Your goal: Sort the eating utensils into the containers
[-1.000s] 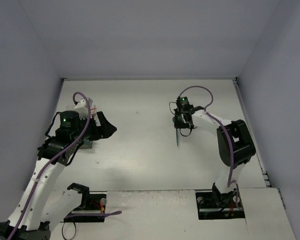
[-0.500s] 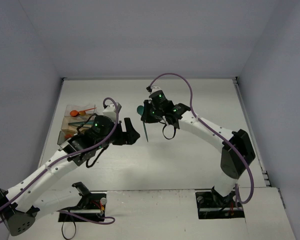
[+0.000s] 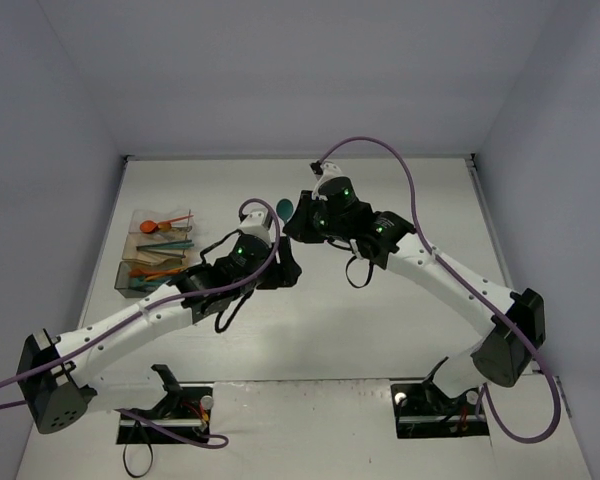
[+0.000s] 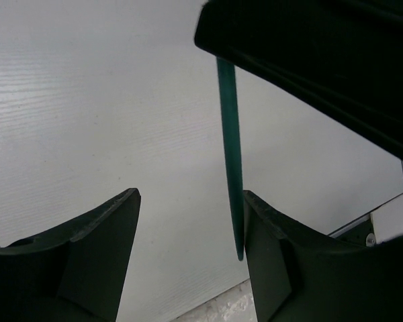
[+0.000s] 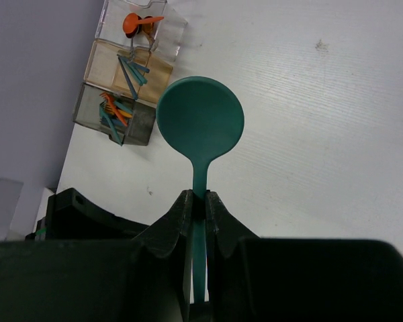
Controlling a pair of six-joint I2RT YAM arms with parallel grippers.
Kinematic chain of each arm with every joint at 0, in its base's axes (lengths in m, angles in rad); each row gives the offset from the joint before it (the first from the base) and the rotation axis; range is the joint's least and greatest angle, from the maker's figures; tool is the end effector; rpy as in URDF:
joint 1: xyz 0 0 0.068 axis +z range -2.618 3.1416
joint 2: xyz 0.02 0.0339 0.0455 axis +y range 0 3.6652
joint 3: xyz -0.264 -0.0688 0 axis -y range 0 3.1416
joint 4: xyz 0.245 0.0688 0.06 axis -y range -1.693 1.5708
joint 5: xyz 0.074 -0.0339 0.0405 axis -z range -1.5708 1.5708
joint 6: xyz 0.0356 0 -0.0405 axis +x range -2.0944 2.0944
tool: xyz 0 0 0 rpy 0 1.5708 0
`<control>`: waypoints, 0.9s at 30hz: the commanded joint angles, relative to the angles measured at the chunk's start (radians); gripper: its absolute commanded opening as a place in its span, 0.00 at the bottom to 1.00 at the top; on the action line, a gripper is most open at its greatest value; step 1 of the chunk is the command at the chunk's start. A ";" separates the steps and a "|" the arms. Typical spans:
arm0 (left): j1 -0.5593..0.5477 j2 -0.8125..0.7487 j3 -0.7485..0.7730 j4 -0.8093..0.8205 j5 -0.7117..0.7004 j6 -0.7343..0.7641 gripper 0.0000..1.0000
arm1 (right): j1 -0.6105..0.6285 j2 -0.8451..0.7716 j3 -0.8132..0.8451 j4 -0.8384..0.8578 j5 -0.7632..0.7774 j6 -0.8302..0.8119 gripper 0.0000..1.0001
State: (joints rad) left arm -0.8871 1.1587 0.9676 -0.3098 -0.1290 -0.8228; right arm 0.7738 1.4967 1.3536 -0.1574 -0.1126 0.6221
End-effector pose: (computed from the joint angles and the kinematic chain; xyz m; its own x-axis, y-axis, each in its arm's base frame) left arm 0.1691 -0.2003 0.3153 -0.7176 -0.2701 -0.6419 0.2521 0.7585 -0.6010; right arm 0.2518 0.2516 0.3688 -0.6215 0.2024 -0.7569 -0.5033 0.6372 0.5837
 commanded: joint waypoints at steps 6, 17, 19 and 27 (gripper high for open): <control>-0.025 0.014 0.027 0.177 -0.060 -0.048 0.28 | 0.005 -0.092 -0.053 0.025 0.005 0.026 0.00; -0.026 0.009 -0.023 0.201 -0.078 -0.153 0.00 | -0.006 -0.100 -0.065 0.024 0.048 -0.013 0.44; -0.025 0.004 -0.026 0.184 -0.094 -0.178 0.00 | -0.023 -0.108 -0.076 0.022 0.058 -0.025 0.58; 0.088 -0.018 -0.014 0.072 -0.124 -0.313 0.00 | -0.245 -0.204 -0.156 -0.041 0.053 -0.105 0.95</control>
State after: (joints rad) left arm -0.8887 1.1840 0.9180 -0.2127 -0.2214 -1.0305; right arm 0.6466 1.3966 1.2213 -0.1790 -0.0880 0.5788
